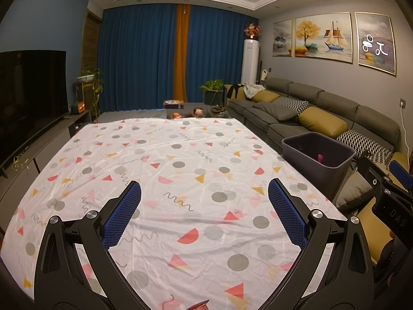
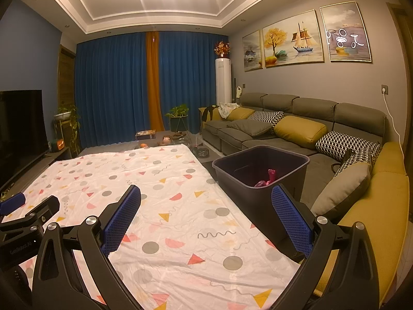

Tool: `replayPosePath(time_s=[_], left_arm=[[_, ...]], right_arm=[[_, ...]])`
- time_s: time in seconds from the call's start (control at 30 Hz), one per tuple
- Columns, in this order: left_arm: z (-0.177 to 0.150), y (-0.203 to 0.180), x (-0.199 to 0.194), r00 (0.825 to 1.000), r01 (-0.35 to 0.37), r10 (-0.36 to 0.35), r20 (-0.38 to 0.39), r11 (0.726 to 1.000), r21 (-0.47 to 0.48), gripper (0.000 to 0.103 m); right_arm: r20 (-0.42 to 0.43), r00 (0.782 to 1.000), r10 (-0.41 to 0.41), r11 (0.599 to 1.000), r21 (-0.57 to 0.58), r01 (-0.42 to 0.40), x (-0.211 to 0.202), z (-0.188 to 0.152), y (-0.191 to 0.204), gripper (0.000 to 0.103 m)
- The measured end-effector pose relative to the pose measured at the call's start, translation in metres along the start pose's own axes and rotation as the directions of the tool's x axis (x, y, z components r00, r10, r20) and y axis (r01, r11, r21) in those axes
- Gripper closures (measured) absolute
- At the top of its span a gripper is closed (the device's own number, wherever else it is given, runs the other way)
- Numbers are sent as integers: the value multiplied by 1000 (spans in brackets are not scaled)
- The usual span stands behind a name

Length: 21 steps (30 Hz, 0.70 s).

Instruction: Collect trash

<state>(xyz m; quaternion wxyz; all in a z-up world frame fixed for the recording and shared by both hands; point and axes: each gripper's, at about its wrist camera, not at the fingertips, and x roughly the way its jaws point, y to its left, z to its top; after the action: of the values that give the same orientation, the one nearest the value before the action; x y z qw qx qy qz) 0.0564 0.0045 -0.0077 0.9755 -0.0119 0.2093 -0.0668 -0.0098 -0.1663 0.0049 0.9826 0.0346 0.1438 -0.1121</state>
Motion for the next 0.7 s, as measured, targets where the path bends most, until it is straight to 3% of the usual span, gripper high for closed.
replayPosePath(time_s=[0.7], left_arm=[[1,-5,0,1000,7,-7,0,1000,3,6]], right_arm=[[3,1000,-1,1000,0,1,-2,1,-1,6]])
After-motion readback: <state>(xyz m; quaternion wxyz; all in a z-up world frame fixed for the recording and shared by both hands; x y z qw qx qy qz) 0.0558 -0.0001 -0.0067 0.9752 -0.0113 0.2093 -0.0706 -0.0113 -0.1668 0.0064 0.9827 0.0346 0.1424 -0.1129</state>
